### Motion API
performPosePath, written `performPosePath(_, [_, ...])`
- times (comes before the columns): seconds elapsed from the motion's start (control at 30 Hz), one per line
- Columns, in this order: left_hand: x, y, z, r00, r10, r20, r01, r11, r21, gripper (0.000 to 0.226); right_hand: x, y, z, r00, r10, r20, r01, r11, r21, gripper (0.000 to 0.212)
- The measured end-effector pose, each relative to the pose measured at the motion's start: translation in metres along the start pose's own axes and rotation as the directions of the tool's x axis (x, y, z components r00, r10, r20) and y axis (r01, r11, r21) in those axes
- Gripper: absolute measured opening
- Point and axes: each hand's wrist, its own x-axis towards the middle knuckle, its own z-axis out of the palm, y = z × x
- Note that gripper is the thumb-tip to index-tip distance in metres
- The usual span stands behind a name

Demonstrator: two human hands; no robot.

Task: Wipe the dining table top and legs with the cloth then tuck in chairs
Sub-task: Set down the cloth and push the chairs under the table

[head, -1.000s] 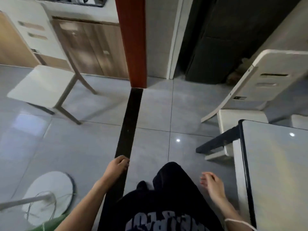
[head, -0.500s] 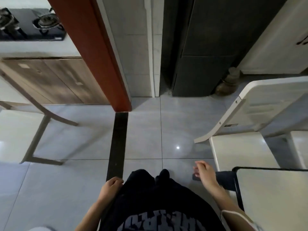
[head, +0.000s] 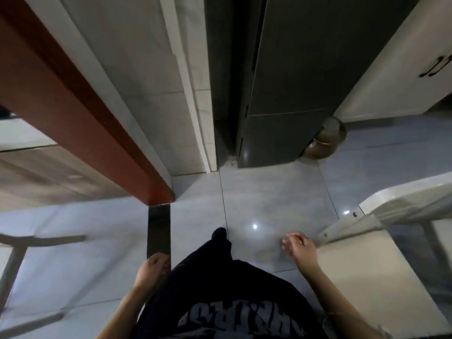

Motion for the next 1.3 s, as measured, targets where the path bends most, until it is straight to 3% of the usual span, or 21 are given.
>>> performPosePath(0.27, [0.130, 0.185, 0.014, 0.956, 0.126, 0.265, -0.182, 0.963, 0.197, 0.032, 0.044, -0.050, -0.006, 0.973, 0.110, -0.205, -0.078, 0.984, 0.160, 0.021])
performPosePath(0.47, [0.184, 0.288, 0.061, 0.901, 0.185, 0.391, -0.301, 0.918, 0.260, 0.024, 0.084, -0.057, -0.018, 0.922, 0.237, -0.308, -0.156, 0.952, 0.265, 0.020])
performPosePath(0.7, [0.238, 0.361, 0.122, 0.911, 0.148, 0.385, -0.277, 0.911, 0.305, 0.022, 0.185, -0.125, -0.043, 0.926, 0.216, -0.310, -0.120, 0.946, 0.300, 0.018])
performPosePath(0.83, [0.254, 0.427, 0.165, 0.864, 0.184, 0.469, -0.377, 0.854, 0.359, 0.026, 0.222, -0.176, -0.068, 0.916, 0.163, -0.367, -0.032, 0.941, 0.337, 0.019])
performPosePath(0.93, [0.255, 0.486, 0.207, 0.732, 0.240, 0.638, -0.585, 0.700, 0.409, 0.028, 0.231, -0.206, -0.092, 0.883, 0.118, -0.455, 0.053, 0.936, 0.347, 0.021])
performPosePath(1.1, [0.224, 0.583, 0.303, 0.395, 0.291, 0.871, -0.894, 0.339, 0.292, 0.016, 0.215, -0.234, -0.131, 0.744, 0.134, -0.655, 0.146, 0.924, 0.354, 0.019])
performPosePath(1.2, [0.193, 0.625, 0.369, 0.153, 0.241, 0.958, -0.983, 0.136, 0.122, 0.015, 0.194, -0.237, -0.150, 0.538, 0.077, -0.840, 0.137, 0.975, 0.177, 0.022])
performPosePath(1.3, [0.155, 0.651, 0.434, -0.088, 0.126, 0.988, -0.996, -0.018, -0.087, 0.017, 0.171, -0.232, -0.165, 0.215, -0.041, -0.976, -0.028, 0.998, -0.048, 0.025])
